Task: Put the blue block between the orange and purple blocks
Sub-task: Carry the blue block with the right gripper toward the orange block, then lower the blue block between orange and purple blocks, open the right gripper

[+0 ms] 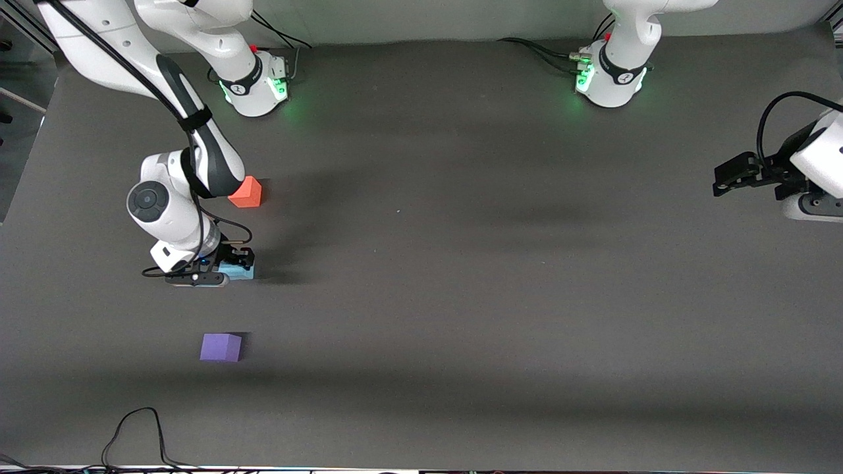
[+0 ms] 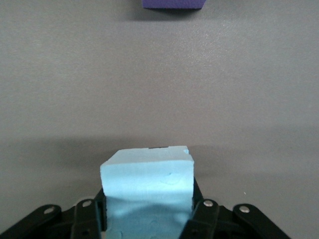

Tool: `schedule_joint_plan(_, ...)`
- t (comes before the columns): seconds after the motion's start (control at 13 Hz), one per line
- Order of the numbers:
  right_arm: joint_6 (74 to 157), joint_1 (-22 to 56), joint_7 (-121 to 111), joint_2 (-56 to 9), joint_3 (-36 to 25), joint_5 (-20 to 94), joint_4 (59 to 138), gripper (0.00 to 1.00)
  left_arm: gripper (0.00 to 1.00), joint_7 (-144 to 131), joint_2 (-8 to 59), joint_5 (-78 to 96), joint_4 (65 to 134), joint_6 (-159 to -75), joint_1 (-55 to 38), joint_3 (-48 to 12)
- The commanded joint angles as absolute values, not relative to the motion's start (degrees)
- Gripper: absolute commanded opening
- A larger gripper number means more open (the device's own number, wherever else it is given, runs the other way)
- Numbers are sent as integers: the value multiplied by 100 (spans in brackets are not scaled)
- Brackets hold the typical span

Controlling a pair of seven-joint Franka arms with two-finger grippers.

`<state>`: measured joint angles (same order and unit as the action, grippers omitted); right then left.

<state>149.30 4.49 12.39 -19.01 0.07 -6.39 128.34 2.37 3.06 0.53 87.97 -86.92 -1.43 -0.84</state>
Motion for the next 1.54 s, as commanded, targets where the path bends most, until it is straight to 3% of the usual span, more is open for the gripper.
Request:
schedule_joint_plan(0.0,15204,501,993,-2021,-105,-492,12876,23,100,167,167,-9,8912,-8631,-193,-62)
schedule_joint_plan(0.23,15301,501,993,-2135,-114,-501,12876,24,100,167,167,-17,8921,-8622,-176,-62)
schedule_joint_plan(0.38,15337,501,993,-2153,-114,-501,12876,30,100,167,167,-18,8921,-8631,-185,-62)
schedule_joint_plan(0.46,15328,501,993,-2153,-114,-501,12867,44,100,176,167,-26,8921,-8631,-193,-62)
schedule_joint_plan(0.54,15328,501,993,-2153,-123,-492,12867,87,100,176,176,-35,8921,-8622,-202,-62)
schedule_joint_plan(0.62,15302,492,993,-2119,-167,-492,12867,100,100,184,167,-35,8921,-8622,-202,-70)
schedule_joint_plan(0.92,14873,510,993,-1619,-229,-501,12832,100,100,176,176,-35,8921,-8684,-202,-62)
schedule_joint_plan(1.46,13678,483,721,208,-246,-492,12709,100,100,158,176,-35,8921,-8754,-193,-62)
